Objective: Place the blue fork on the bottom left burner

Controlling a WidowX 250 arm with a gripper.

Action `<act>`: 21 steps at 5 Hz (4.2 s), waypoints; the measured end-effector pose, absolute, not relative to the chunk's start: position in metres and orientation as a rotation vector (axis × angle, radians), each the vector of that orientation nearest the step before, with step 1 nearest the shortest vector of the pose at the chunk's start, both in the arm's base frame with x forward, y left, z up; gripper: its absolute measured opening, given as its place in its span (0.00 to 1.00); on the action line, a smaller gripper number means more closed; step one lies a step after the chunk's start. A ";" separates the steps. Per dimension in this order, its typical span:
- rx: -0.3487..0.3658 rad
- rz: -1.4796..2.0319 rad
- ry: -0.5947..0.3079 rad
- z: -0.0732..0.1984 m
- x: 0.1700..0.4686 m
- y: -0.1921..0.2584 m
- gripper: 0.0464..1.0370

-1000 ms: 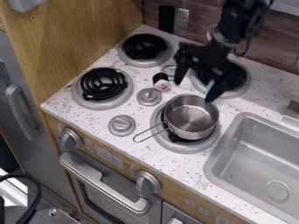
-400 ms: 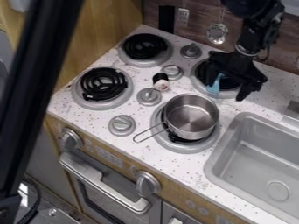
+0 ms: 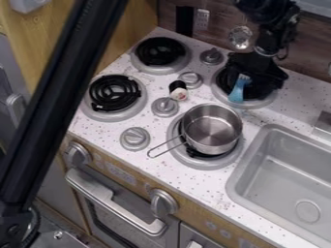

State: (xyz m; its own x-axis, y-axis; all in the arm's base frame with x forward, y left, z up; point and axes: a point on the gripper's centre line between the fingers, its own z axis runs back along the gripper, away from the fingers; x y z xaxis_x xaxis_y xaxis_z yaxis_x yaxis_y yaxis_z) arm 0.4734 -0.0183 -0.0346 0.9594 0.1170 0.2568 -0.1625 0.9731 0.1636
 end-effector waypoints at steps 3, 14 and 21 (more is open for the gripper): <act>0.134 0.211 -0.163 -0.059 0.474 0.001 0.96; 0.209 0.199 -0.102 -0.016 0.377 0.176 0.50; 0.157 0.089 -0.066 0.018 0.358 0.158 0.96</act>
